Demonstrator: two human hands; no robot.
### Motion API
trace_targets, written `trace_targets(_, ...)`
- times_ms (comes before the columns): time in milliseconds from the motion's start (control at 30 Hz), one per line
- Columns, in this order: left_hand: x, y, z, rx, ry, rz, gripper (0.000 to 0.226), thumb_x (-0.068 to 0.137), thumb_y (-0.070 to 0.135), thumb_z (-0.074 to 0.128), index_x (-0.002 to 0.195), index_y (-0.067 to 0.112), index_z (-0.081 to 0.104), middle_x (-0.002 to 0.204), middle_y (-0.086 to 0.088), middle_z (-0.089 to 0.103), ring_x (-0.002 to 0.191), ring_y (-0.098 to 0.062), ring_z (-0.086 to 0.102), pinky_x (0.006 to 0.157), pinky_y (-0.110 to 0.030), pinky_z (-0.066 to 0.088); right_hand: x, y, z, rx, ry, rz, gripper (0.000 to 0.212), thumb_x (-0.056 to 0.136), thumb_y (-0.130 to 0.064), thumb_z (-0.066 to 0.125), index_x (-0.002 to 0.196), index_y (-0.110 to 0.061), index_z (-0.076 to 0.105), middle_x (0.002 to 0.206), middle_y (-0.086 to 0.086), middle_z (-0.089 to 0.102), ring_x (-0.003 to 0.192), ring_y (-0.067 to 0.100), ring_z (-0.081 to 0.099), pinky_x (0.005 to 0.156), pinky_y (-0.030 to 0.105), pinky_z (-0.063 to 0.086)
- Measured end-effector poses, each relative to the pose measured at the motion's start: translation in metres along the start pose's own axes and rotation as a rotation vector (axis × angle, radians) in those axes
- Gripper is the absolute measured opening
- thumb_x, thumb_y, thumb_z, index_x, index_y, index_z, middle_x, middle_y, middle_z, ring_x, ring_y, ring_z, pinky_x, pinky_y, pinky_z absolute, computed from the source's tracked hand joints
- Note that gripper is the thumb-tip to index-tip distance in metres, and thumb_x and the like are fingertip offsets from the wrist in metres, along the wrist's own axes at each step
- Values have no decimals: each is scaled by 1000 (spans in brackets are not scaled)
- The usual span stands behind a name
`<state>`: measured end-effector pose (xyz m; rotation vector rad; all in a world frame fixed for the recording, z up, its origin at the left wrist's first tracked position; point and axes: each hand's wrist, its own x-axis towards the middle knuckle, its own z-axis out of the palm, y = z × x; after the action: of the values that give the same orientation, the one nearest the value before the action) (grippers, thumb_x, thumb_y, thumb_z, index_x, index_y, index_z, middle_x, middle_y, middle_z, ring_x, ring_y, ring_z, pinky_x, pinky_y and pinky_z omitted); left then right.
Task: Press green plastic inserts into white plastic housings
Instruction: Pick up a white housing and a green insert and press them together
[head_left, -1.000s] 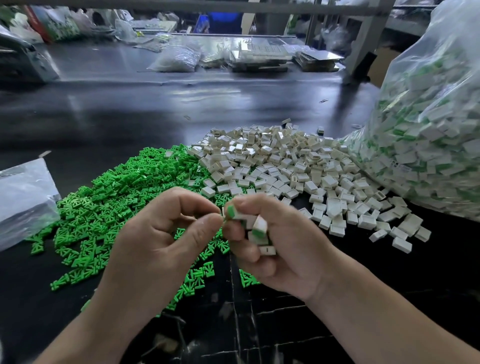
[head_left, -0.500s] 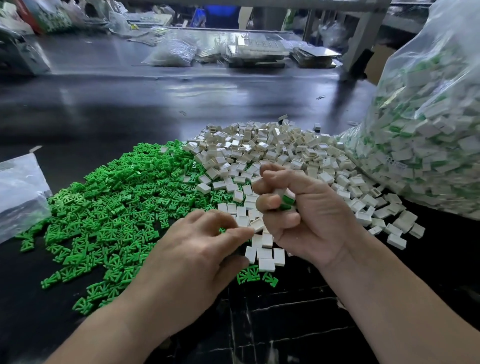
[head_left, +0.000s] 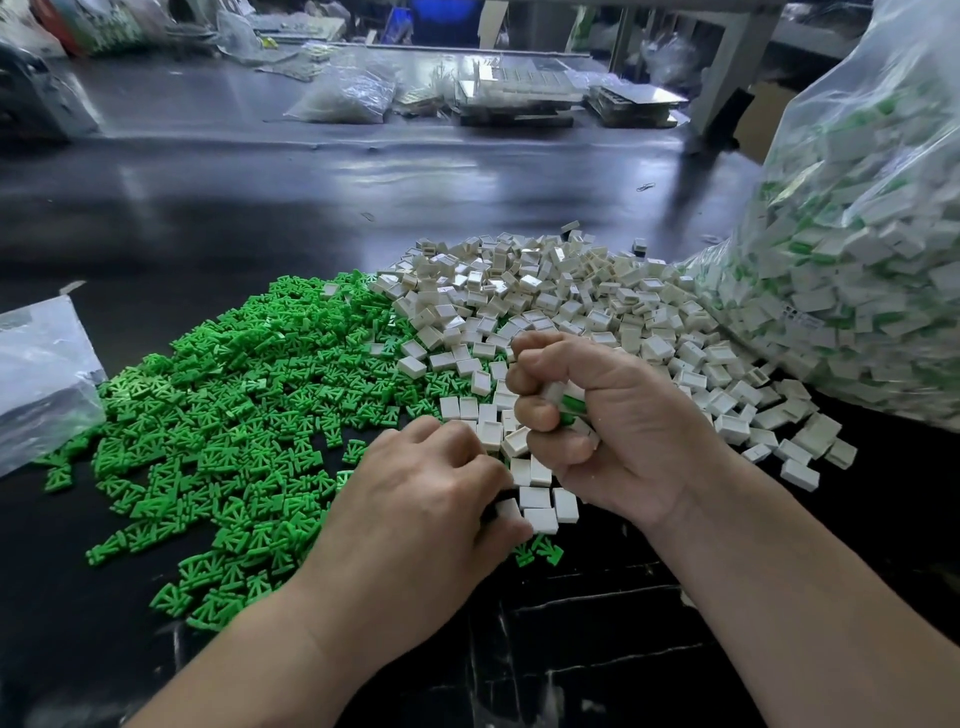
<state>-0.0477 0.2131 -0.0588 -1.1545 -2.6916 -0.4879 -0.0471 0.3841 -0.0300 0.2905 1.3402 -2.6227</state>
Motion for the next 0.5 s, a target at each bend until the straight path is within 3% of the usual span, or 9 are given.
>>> trace_targets(233,0,-4,-6,-44,55,-63,30,85,49,53,82,24,70,83,10,63,78,-13,58,74,-36,48,-2,0,1,-84,-7,-25,21,71,-8,70,91,-11,63,70,4,56,45,11,49,30,17,32)
trace_targets(367,-2,-17,-22,-450,330,-326,19,80,51,61,83,34,68,79,17,67,74,1,62,61,-11,47,-6,3,3,-336,-52,5,6,88,-15,72,84,-16,68,70,3,56,44,10,47,32,16,33)
trace_targets(433,-3,-15,-25,-469,430,-336,15,80,50,63,85,36,67,82,21,66,80,5,61,64,-3,42,-8,8,7,-411,-100,75,13,93,-28,70,85,-18,69,69,1,56,44,9,46,33,16,32)
trace_targets(500,-3,-9,-25,-390,424,-265,14,82,47,62,90,36,63,85,24,61,85,6,58,70,-1,39,-10,12,11,-411,-152,141,22,95,-38,65,86,-19,70,68,1,57,44,10,47,34,16,32)
